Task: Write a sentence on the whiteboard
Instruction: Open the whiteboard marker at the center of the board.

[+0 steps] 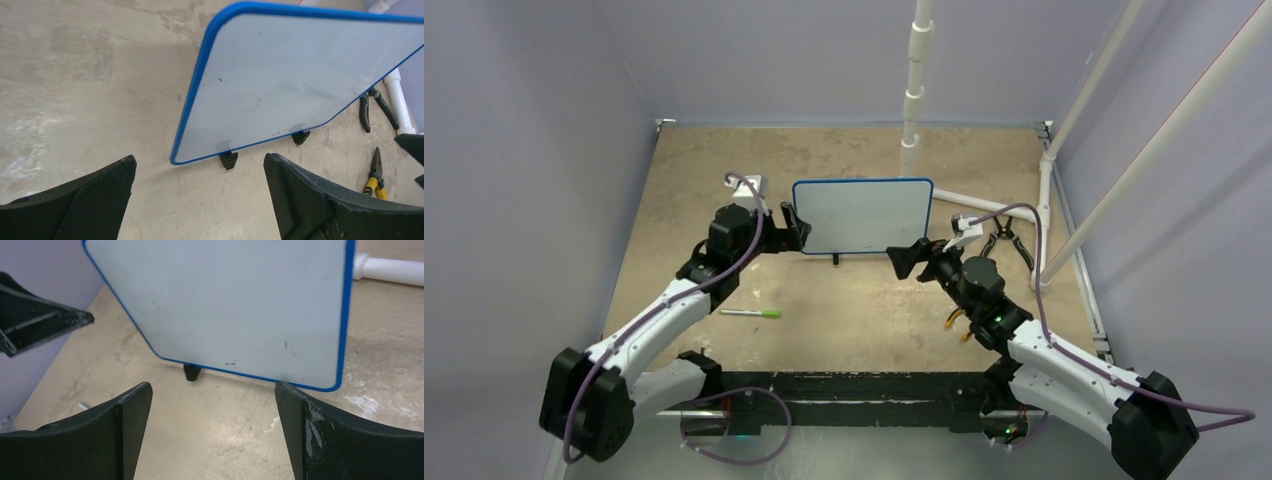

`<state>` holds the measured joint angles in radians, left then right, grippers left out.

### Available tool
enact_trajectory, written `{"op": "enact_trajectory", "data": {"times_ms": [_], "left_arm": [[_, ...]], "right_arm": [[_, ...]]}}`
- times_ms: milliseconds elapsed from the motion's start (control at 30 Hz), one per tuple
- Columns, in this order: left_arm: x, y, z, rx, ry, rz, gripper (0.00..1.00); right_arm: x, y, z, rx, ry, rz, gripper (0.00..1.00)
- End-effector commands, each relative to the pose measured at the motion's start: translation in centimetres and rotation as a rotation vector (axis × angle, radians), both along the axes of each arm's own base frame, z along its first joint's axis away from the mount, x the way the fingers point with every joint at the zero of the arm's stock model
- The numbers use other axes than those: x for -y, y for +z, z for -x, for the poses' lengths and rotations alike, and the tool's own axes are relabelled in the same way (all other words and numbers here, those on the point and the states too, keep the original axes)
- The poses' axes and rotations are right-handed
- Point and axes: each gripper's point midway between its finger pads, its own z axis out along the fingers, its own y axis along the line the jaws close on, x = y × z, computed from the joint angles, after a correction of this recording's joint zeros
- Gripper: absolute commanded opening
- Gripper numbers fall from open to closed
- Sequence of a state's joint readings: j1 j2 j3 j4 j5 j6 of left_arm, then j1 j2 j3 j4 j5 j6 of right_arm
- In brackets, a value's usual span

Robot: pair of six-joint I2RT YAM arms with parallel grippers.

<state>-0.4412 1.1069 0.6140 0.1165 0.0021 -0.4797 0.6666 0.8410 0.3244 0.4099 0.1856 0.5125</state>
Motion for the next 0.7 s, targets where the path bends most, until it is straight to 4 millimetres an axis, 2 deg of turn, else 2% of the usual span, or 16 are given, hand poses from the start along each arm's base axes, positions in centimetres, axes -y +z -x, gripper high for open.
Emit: {"op": "enact_trajectory", "data": {"times_ms": [0,67,133,233,300,367,433,533,600,667], "left_arm": [[-4.3,2.9,1.2,-0.051,0.128,-0.034,0.99],[-5.5,4.8,1.0,-0.053,0.092,-0.003,0.99],[-7.6,6.0,0.3,-0.045,0.099,-0.025,0.99],[-10.3,6.6,-1.0,-0.04,0.153,-0.134,0.99],[-11.4,6.5,-1.3,-0.033,0.201,-0.175,0.99],[-13.2,5.8,-1.3,-0.009,0.289,-0.214,0.99],[-15.0,6.2,-1.1,0.006,0.363,-0.237,0.99],[-16.7,6.8,0.0,0.04,0.436,-0.275,0.99],[-17.4,7.3,0.6,0.059,0.473,-0.285,0.99],[-17.8,7.4,0.9,0.064,0.503,-0.281,0.99]], "right_arm": [[-1.8,2.6,1.0,0.091,0.128,-0.011,0.93],[-2.5,3.2,1.4,0.105,0.176,-0.017,0.89],[-3.5,3.8,1.9,0.125,0.237,-0.022,0.84],[-5.8,4.6,3.2,0.158,0.353,-0.016,0.8],[-7.6,4.8,4.1,0.16,0.403,-0.002,0.8],[-10.0,4.6,5.2,0.152,0.441,0.027,0.8],[-12.5,4.2,6.1,0.135,0.467,0.057,0.8],[-16.8,2.9,7.7,0.107,0.52,0.101,0.79],[-19.9,2.0,8.8,0.094,0.57,0.136,0.71],[-22.9,0.1,9.8,0.072,0.62,0.19,0.65]]}}
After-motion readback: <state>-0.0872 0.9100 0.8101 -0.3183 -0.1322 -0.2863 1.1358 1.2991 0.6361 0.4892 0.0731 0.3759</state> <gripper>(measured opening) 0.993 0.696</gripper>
